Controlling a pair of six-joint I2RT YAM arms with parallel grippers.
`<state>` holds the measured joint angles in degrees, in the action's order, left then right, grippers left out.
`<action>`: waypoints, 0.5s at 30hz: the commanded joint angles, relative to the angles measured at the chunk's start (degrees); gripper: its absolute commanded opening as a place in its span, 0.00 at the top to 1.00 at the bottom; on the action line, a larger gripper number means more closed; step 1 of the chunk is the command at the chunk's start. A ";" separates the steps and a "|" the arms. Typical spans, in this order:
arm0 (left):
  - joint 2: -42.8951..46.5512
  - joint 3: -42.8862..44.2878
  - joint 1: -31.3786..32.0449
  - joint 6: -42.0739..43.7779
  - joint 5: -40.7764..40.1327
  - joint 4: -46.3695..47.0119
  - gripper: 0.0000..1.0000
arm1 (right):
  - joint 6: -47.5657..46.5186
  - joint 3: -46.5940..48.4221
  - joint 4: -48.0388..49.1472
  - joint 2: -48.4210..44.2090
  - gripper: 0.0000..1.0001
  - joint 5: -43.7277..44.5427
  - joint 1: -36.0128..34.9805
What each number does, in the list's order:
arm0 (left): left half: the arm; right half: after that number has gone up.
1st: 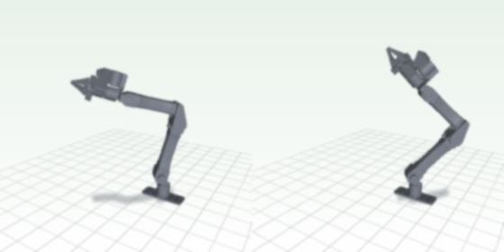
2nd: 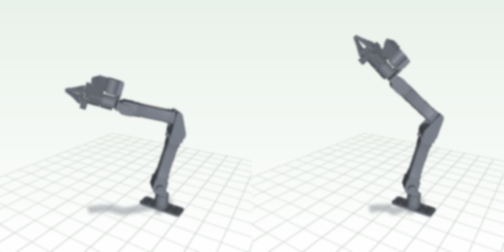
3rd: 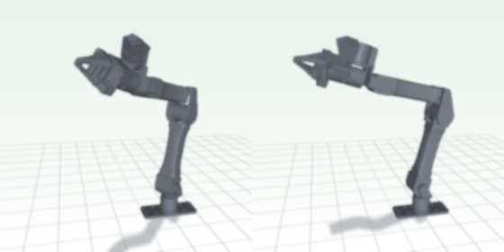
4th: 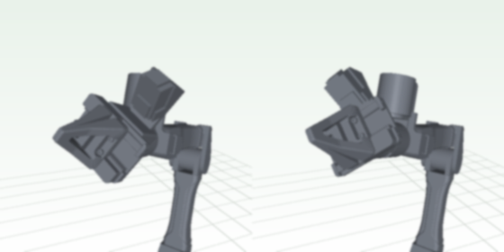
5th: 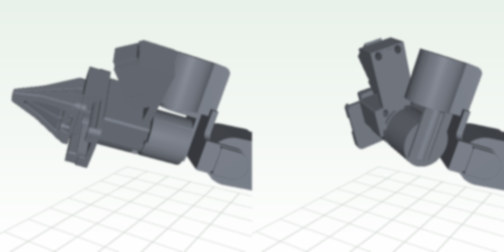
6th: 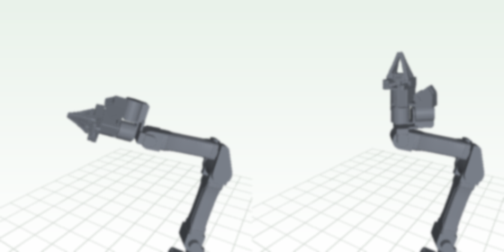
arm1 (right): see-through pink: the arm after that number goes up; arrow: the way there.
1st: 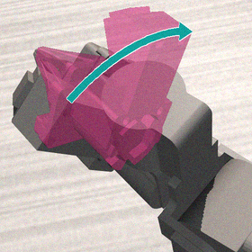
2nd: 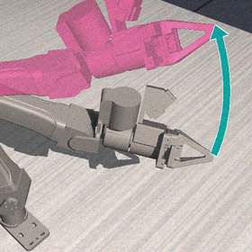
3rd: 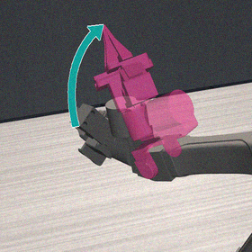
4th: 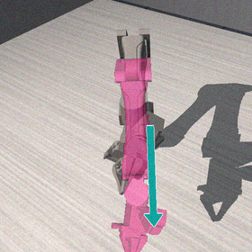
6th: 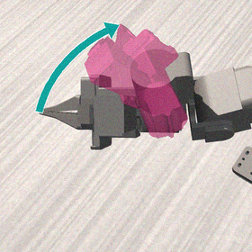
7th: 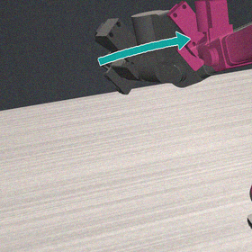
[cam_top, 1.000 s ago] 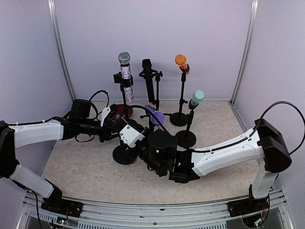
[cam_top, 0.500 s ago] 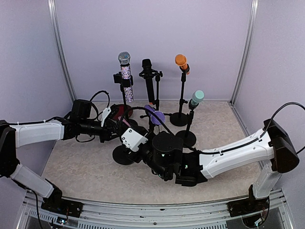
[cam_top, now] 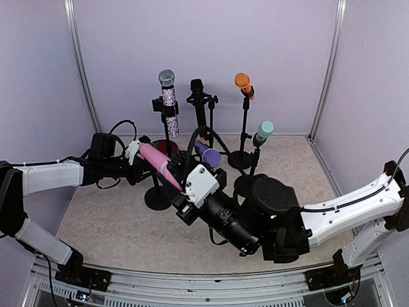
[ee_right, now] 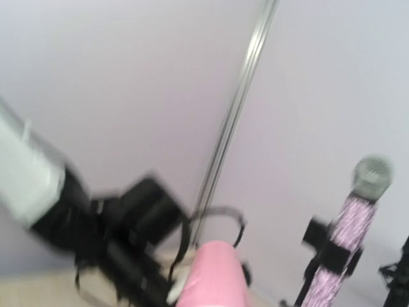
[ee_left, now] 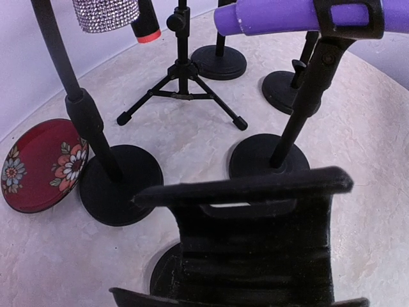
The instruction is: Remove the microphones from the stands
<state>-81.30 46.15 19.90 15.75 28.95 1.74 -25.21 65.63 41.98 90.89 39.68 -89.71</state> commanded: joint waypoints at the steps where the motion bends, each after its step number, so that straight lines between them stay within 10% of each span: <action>1: -0.76 -1.02 -0.13 0.48 -5.80 -1.73 0.98 | 0.84 0.22 3.69 -2.31 1.00 0.47 -0.06; 4: 0.59 -0.69 -0.17 1.04 -1.71 -4.44 0.63 | 1.37 0.42 3.35 -2.14 1.00 0.93 -0.06; 7: 3.36 0.01 -0.26 2.49 0.78 -9.42 0.07 | 2.78 3.13 -1.21 -0.55 1.00 1.79 0.36; 15: 15.58 6.43 -14.67 20.01 8.94 -34.42 0.01 | 25.18 14.64 -28.08 3.85 1.00 -11.81 7.94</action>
<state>-71.57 47.51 13.65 23.94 31.68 -16.91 -12.99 74.85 27.27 93.01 36.03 -85.80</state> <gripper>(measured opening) 0.988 0.426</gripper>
